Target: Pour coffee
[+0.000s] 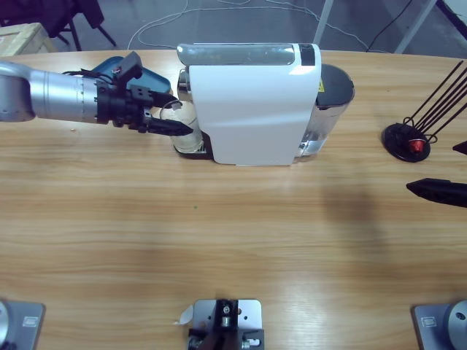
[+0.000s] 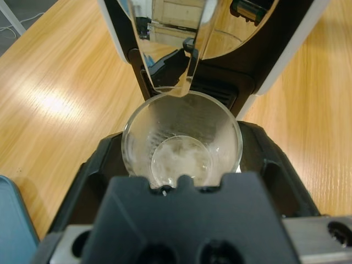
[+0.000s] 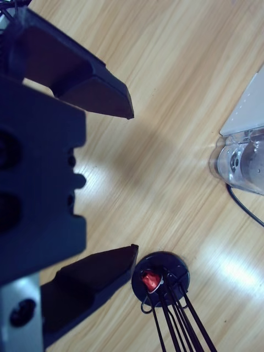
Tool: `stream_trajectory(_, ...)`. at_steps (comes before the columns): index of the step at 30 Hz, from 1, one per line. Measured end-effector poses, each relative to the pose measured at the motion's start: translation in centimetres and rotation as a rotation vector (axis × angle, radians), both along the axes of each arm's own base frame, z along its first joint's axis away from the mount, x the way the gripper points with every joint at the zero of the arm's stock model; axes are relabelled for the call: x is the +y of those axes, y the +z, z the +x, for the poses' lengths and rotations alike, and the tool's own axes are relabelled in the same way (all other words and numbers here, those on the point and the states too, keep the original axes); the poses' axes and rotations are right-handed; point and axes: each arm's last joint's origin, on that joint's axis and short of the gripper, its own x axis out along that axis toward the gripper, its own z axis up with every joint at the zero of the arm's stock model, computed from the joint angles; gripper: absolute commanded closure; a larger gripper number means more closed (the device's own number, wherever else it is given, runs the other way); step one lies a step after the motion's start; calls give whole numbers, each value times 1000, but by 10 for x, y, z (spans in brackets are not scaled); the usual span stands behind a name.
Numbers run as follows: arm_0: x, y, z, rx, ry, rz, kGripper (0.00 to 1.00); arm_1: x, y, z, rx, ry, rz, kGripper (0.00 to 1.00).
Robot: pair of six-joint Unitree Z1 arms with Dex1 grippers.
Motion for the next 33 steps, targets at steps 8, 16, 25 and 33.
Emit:
stream_trajectory(8,23,1,5,0,73,-7,1000,-2,2,-2,-10,0,8,13)
stream_trajectory(16,63,46,26,-91,477,-15,1000,-2,2,-2,-10,0,8,18)
stream_trajectory(25,91,44,84,-84,867,-15,1000,-1,3,0,-31,-5,18,18)
stream_trajectory(33,89,2,105,-4,882,41,1000,-1,3,0,-31,-5,18,14)
